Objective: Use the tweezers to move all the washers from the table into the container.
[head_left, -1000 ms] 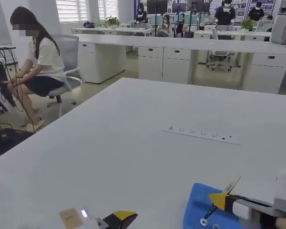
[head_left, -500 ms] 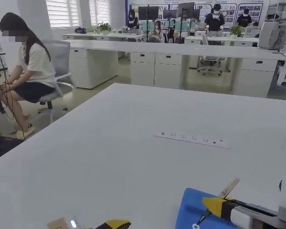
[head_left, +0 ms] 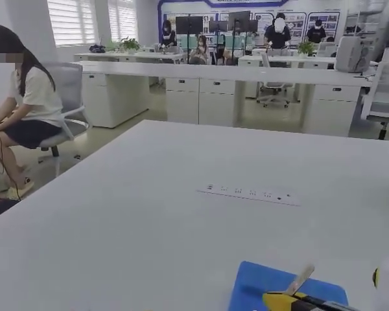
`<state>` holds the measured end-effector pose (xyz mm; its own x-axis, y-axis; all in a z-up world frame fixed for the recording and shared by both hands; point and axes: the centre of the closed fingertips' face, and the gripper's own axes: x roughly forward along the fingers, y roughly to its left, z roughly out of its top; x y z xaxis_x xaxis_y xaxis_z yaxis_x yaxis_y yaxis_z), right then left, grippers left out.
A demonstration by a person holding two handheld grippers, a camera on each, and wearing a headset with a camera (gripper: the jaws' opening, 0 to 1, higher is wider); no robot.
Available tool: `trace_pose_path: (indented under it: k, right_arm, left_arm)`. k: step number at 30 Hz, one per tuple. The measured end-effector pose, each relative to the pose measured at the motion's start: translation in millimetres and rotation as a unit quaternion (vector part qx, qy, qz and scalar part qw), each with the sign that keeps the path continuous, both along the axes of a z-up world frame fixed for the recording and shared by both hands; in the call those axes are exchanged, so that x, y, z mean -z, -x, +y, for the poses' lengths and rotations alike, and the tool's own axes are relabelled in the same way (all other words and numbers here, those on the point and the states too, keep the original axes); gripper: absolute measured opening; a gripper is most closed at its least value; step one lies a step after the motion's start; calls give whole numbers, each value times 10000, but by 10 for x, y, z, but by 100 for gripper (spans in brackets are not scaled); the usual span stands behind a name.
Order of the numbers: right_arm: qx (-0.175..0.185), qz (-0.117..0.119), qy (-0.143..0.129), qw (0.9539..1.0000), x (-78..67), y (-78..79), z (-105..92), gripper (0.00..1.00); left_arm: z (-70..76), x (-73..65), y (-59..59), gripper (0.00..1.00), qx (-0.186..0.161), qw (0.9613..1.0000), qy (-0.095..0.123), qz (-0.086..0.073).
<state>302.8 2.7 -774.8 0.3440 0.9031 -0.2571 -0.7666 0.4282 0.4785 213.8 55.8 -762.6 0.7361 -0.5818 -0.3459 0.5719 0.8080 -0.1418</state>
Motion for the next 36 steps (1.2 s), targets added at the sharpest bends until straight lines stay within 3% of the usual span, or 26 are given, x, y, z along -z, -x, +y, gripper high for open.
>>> trace_pose_path:
  k: [1,4,7,11,13,15,21,26,29,32,33,36]
  right_arm:
    - [-24,7,-5,10000,5,35,-1,4]
    - [-120,36,-14,9999,27,127,2,4]
    - [-398,-4,140,9991,89,261,13,4]
    - [-758,-17,204,9969,142,442,43,4]
    - [-1055,-128,453,9933,224,555,35,4]
    - [-1309,-216,664,9889,289,658,35,4]
    - [-2100,-362,872,9731,350,989,61,4]
    - [-2564,-493,985,9603,362,1193,90,4]
    - [-2794,-591,1058,9525,360,1285,106,4]
    - [-3067,-769,1270,9402,390,1371,103,4]
    - [-3187,-848,1379,9339,410,1409,96,4]
    - [-3347,-996,1577,9237,447,1470,95,4]
  left_arm:
    - [-22,-32,2,71,41,9999,111,-34]
    - [-40,5,31,66,144,9998,125,111]
    - [-115,-14,75,62,339,9990,239,138]
    - [-205,4,138,58,608,9979,137,190]
    - [-241,10,164,56,729,9970,122,217]
    - [-264,5,181,54,819,9962,158,249]
    - [-286,-31,200,44,940,9943,355,360]
    - [-329,-36,252,33,1139,9917,388,444]
    - [-370,-32,288,28,1307,9901,260,442]
    - [-405,-40,322,21,1456,9881,227,443]
    - [-418,-50,331,19,1510,9873,240,430]
    - [-472,-102,342,15,1664,9851,266,354]
